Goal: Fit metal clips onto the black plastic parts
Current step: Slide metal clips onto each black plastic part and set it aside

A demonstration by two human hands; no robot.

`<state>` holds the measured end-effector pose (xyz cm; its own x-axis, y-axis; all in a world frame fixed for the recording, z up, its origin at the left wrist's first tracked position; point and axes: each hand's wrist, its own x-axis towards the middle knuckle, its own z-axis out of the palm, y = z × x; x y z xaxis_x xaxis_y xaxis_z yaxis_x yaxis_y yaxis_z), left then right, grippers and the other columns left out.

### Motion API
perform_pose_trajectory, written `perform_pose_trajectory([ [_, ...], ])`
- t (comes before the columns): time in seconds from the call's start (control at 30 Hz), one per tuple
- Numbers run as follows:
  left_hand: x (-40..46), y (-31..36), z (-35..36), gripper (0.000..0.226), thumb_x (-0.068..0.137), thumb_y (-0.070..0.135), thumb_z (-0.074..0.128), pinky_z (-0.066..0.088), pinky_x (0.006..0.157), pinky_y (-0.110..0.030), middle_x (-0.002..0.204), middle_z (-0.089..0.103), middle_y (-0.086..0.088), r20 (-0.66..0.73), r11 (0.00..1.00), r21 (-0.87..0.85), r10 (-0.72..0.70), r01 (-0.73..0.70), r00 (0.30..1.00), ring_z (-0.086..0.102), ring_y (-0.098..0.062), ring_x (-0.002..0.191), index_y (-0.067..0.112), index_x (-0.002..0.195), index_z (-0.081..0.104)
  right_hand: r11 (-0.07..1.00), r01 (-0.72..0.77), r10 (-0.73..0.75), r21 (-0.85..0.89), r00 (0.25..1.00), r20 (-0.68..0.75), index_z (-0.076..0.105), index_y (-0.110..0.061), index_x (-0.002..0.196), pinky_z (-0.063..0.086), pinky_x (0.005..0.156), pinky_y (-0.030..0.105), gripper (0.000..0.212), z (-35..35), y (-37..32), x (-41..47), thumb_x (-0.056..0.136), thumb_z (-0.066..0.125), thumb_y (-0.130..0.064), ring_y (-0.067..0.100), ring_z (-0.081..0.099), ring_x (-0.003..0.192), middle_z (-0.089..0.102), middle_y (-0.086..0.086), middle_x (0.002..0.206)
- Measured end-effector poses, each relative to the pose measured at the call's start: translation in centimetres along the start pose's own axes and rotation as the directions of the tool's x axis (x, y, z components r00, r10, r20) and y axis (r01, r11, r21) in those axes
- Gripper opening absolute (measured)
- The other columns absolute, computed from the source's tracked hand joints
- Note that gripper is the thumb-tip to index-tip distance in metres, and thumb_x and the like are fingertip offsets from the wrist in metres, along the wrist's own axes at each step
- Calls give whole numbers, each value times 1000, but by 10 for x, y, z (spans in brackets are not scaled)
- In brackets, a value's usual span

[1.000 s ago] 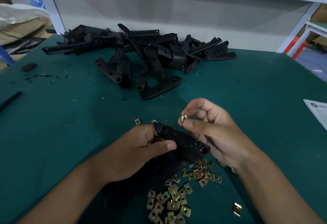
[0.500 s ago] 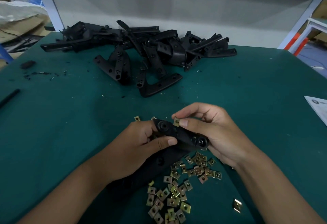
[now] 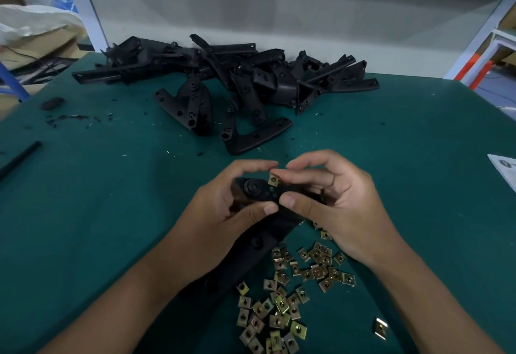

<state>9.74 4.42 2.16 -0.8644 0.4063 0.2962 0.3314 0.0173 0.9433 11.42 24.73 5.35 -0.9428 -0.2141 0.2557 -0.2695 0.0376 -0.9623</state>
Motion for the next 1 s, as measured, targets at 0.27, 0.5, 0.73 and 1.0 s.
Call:
perform_pose_trajectory([
  [0.27,-1,4,1,42,89,40,74,58,75,-31,110,72,18,-71,986,146,91,-80,993,72,-20,86,47,128,61,993,-50,57,106,996,-62,66,-21,105,56,75,19,33,3,0,3,79,84,-17,11,75,87,79,3,101],
  [0.5,1,1,2,34,86,38,71,58,78,-31,108,73,20,-72,986,148,92,-81,993,71,-4,98,45,119,65,966,-166,183,200,981,-69,76,-30,94,56,79,22,22,3,10,4,74,84,-28,9,70,85,75,-5,90],
  [0.73,1,-4,1,23,86,37,73,53,79,-14,101,74,14,-84,989,125,95,-84,992,72,-5,94,37,109,67,989,-99,109,113,990,-89,80,-27,92,54,75,18,12,10,13,2,81,77,-33,5,68,83,74,-7,87],
  [1.0,10,-3,-11,21,86,30,75,53,71,-13,88,73,12,-311,998,-50,8,-24,951,69,-2,80,32,106,67,948,-151,128,-279,987,-97,69,-42,106,51,84,15,26,-16,15,4,88,59,-58,-2,64,98,70,-13,104],
])
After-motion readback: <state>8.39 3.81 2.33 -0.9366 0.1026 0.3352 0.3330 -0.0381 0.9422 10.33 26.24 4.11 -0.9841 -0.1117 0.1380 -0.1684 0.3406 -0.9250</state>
